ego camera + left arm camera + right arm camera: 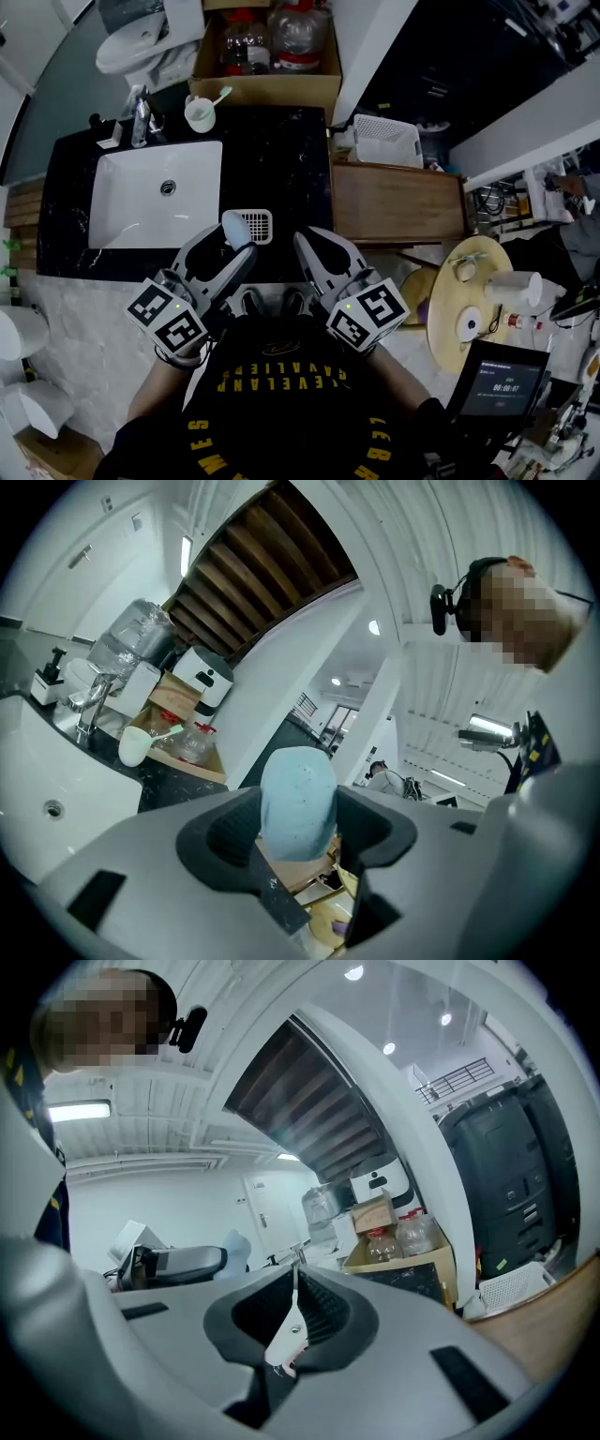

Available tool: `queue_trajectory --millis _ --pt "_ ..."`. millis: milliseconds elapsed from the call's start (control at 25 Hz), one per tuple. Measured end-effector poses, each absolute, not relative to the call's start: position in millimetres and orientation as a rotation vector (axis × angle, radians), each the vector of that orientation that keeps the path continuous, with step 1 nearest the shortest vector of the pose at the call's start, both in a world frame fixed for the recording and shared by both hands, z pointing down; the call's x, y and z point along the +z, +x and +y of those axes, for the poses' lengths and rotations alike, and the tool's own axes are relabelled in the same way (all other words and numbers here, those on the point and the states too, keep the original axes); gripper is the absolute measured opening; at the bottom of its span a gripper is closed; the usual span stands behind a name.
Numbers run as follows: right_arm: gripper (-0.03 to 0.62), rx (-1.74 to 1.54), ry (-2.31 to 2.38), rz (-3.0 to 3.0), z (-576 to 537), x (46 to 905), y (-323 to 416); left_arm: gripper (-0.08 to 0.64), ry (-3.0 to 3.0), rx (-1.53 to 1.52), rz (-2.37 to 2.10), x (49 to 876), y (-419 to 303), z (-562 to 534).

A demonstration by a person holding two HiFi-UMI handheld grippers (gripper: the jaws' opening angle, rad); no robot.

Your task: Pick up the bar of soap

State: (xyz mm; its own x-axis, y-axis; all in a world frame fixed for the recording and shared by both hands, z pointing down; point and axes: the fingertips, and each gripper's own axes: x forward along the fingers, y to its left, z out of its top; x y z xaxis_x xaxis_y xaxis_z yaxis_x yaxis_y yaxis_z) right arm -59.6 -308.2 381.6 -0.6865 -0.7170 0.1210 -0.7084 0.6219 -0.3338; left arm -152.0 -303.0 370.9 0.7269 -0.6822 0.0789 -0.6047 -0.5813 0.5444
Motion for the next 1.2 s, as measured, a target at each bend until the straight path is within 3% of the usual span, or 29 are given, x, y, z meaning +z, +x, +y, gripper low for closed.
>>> queue_trajectory --millis 1200 --pt "0.025 -0.502 -1.263 2.785 -309 375 -53 0.265 2.409 -0.216 -0.926 362 -139 -296"
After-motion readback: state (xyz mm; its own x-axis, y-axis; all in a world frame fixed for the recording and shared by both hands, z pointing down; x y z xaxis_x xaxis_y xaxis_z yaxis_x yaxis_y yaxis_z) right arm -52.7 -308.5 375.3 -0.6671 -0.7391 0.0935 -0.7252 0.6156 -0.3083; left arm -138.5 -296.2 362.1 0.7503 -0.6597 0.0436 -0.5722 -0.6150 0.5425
